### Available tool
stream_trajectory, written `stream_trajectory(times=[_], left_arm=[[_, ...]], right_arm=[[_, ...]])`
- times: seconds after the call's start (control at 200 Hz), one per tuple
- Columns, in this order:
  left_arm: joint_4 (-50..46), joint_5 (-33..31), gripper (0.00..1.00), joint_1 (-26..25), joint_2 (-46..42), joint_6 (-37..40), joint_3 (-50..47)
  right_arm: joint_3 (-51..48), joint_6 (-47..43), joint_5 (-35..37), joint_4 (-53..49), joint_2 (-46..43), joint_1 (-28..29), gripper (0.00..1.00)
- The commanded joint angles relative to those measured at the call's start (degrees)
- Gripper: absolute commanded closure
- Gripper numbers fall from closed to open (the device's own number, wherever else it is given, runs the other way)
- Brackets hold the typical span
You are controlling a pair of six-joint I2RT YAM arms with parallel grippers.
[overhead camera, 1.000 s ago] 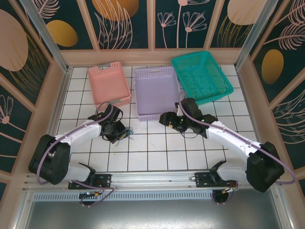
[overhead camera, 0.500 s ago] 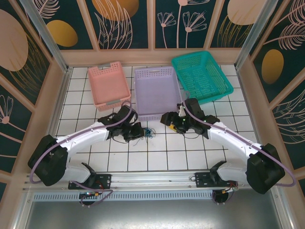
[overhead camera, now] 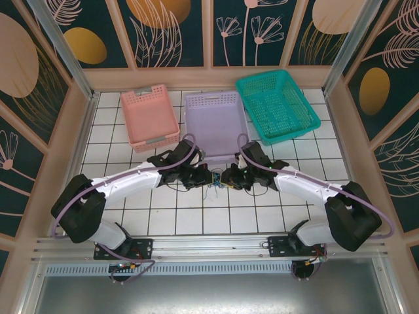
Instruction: Untangle the cables
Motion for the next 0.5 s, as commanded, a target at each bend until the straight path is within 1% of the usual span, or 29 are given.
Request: stream_trajectory(times=[0.0,0.025,0.125,0.23,0.285,0.34,0.37,0.415,0.495], left_arm=[[-3.0,-1.5,1.00,-0.2,-0.9,1.5,2.0],[-4.7,-2.9,1.00,-0.2,-1.0,1.7,2.0],[-11.9,-9.5,1.00,-0.2,-0.9,2.7,2.4],[-16.8,-14.9,1.00,-0.2,-0.4,3.3,2.9],[-19.0,-17.5,0.94,-0.2,0.0,3.6,3.4],[-21.1,-20.1,0.81,-0.2,0.7,3.7,3.7],[-22.3,-21.2,0.77,-0.2,1.2,3.7,3.7],[-23.8,-22.9,0.75,-0.2,1.9,3.8,3.7],[-25.1,-24.7,0.75,-0.1,2.6,3.9,5.3]], right_arm=[[-1.3,-3.2,5.7,-5.5,-2.5,-2.1,0.96],[-1.3,-4.3,6.3,-6.7,-3.0,-2.7,1.00],[-1.2,-8.9,7.5,-12.2,-4.3,-5.5,1.00],[-0.7,-12.3,7.3,-15.0,-4.6,-6.0,1.00],[-0.6,-13.1,6.3,-15.6,-4.2,-6.0,1.00],[-0.5,-13.4,5.7,-16.0,-4.1,-5.8,1.00],[-0.6,-13.5,5.3,-16.2,-4.2,-5.8,1.00],[-0.7,-13.5,5.1,-16.4,-4.6,-5.8,1.00],[-1.2,-13.5,4.2,-16.4,-5.3,-5.8,1.00]])
